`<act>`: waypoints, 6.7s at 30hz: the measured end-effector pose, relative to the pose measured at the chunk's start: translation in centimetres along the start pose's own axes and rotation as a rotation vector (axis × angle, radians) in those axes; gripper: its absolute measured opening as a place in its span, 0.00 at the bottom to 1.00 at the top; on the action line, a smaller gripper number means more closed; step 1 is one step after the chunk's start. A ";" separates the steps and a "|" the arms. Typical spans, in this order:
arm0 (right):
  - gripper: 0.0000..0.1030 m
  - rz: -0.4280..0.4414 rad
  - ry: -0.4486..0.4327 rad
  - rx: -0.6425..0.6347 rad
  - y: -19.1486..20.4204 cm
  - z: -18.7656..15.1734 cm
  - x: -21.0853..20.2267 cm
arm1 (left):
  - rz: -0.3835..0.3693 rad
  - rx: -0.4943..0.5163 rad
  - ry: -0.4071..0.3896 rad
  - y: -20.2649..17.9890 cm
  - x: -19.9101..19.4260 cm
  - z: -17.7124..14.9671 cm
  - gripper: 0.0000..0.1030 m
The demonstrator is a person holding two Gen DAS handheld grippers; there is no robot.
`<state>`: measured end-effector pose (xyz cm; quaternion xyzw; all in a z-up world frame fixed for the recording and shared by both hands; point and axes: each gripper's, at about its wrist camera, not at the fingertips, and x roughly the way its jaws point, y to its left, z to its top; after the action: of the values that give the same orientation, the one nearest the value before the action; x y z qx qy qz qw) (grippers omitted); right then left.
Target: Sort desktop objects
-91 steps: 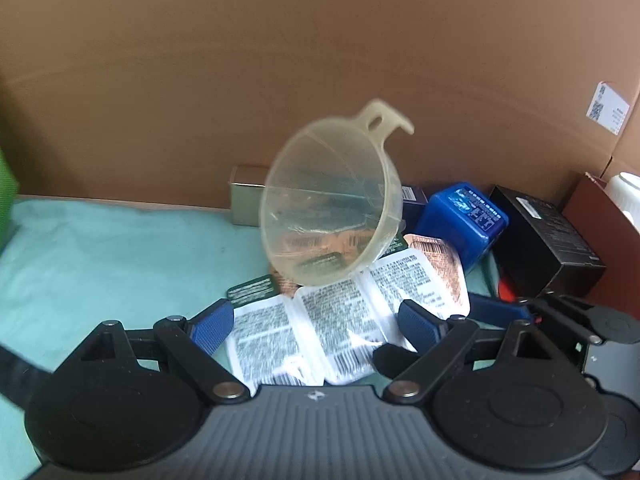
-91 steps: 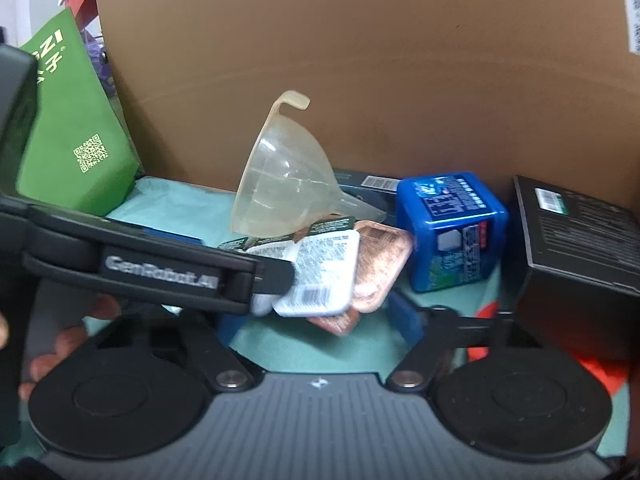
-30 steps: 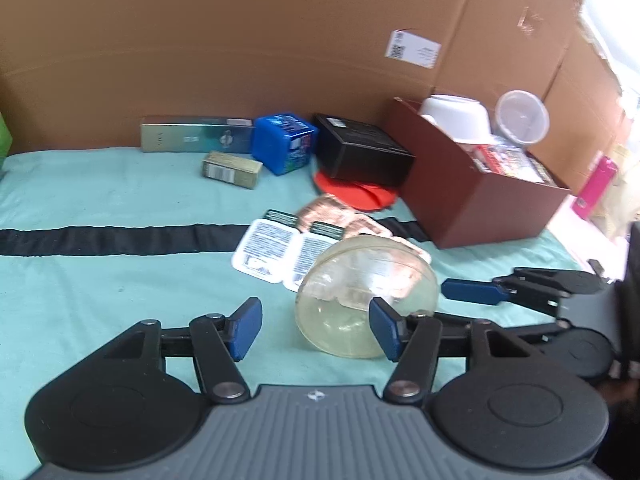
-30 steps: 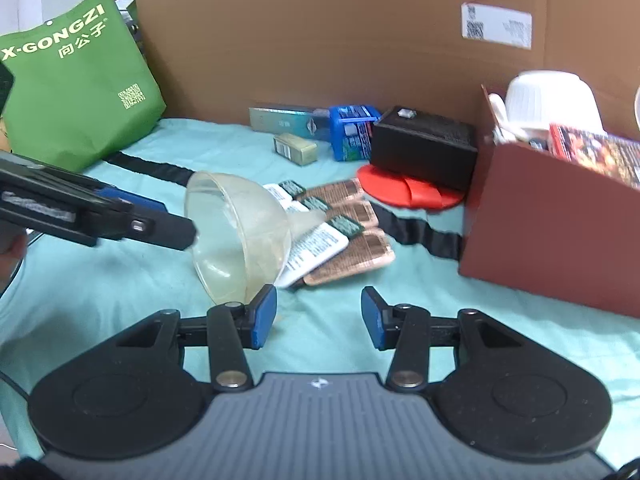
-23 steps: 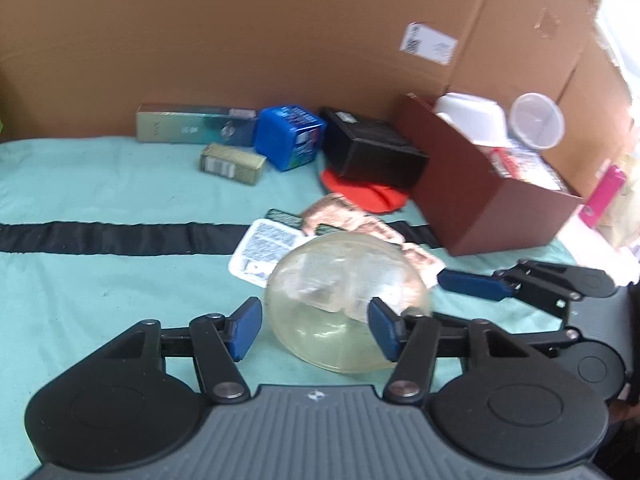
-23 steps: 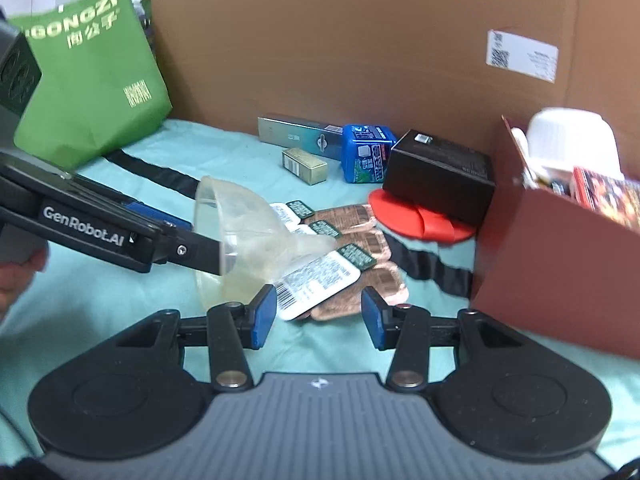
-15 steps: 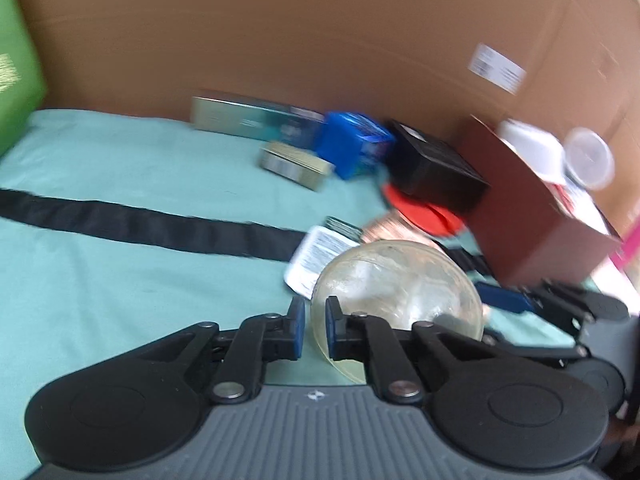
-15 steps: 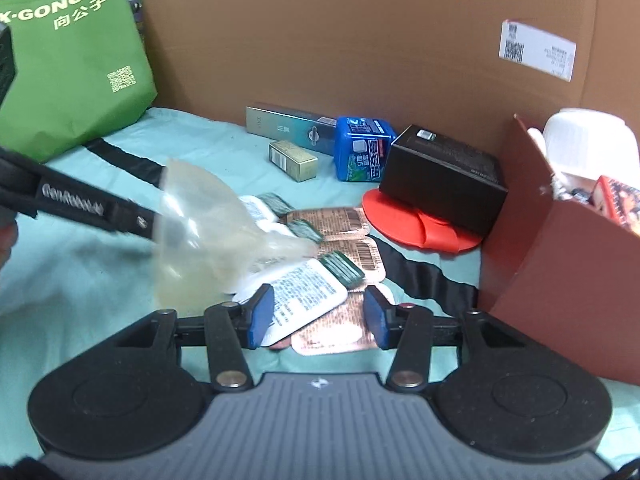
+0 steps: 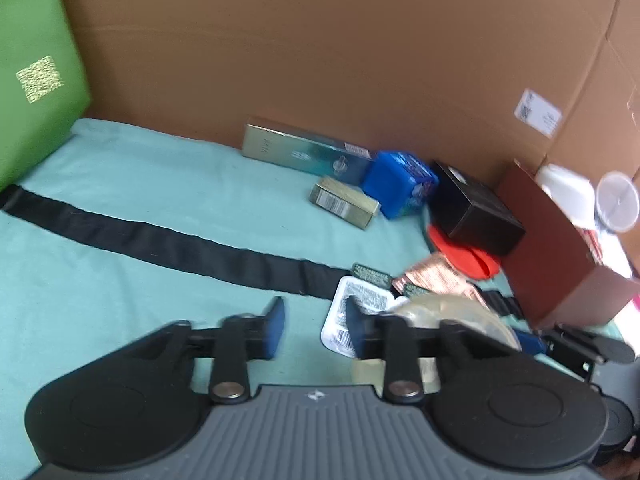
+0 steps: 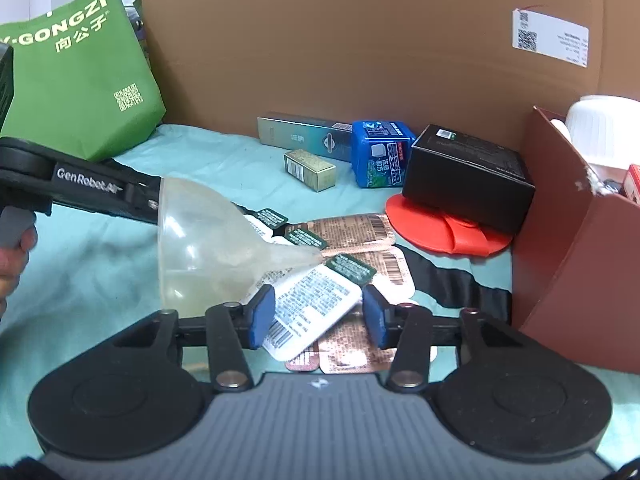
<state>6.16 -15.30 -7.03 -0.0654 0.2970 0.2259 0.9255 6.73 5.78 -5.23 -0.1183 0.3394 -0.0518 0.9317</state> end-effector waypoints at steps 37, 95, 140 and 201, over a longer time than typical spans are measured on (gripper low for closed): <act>0.00 0.045 -0.093 0.052 -2.1 -0.2 -7.7 | -0.175 0.121 0.068 -4.5 -0.1 1.8 0.73; 0.00 -0.085 -0.244 0.184 -10.7 1.8 -16.5 | -0.445 0.382 0.073 -18.4 -4.0 4.8 0.00; 0.96 -0.549 -0.211 0.132 -24.0 0.9 -14.3 | -0.488 0.357 -0.013 -30.2 4.2 6.9 0.98; 0.81 -0.072 0.002 0.160 -3.8 -2.6 -4.4 | -0.124 0.140 -0.019 -8.3 0.4 -1.0 0.91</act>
<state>3.35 -21.00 -6.64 -0.0022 0.3124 0.1680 0.9350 6.24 -2.50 -4.04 -0.0744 0.3181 -0.1318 0.9359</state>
